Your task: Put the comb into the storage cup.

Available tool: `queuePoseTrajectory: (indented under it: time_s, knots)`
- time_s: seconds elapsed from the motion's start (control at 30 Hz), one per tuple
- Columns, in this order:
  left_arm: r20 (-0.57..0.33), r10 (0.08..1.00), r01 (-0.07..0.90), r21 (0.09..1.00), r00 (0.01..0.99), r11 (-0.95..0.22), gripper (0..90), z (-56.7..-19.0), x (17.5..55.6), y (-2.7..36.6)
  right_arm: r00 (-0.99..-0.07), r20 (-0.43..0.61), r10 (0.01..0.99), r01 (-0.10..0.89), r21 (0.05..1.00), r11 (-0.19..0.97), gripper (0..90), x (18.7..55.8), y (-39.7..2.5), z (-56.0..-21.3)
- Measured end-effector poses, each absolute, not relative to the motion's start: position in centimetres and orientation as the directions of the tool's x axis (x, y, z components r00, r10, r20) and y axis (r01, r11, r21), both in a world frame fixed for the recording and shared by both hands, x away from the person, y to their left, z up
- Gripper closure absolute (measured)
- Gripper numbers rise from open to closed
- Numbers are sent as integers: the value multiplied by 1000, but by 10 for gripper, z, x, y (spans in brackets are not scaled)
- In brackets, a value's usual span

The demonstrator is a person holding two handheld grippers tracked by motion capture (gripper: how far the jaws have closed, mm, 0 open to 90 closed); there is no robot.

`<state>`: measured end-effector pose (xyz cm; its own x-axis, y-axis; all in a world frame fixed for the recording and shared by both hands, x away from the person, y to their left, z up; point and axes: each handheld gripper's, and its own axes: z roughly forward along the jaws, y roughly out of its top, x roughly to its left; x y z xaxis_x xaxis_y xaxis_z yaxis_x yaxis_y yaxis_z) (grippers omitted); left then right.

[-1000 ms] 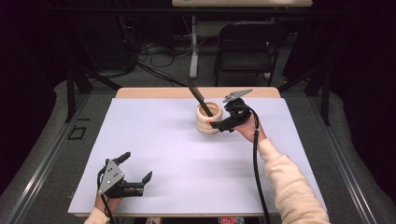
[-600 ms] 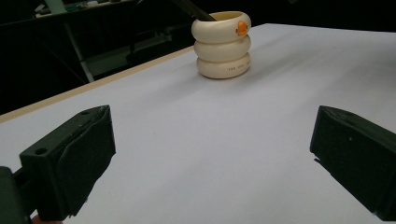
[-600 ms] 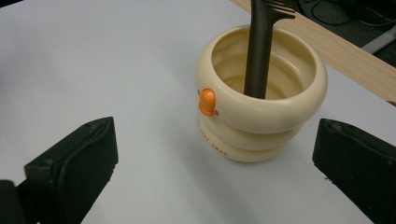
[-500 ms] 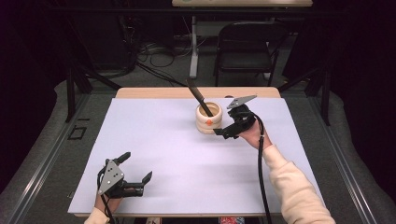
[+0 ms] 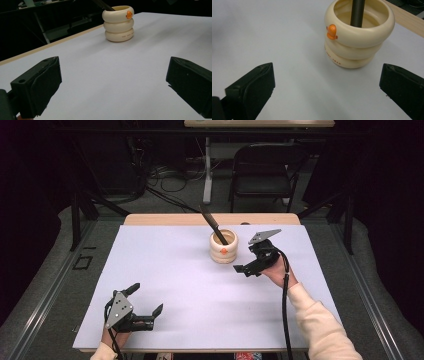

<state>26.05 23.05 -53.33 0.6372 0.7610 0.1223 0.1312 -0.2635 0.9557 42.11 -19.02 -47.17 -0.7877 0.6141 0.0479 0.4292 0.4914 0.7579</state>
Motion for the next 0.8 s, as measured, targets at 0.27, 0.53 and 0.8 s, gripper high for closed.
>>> queuePoseTrajectory:
  time_s: [0.27, 0.53, 0.8]
  knots:
    - [123, 761, 132, 955, 637, -265, 0, -533, 261, 230, -782, 53, 621, 438, 755, 488, 0, 408, -200, -475]
    - [122, 761, 133, 955, 638, -264, 0, -533, 260, 230, -781, 58, 621, 445, 749, 490, 0, 396, -208, -480]
    - [123, 759, 132, 955, 639, -266, 0, -533, 260, 230, -783, 60, 619, 447, 746, 493, 0, 384, -213, -483]
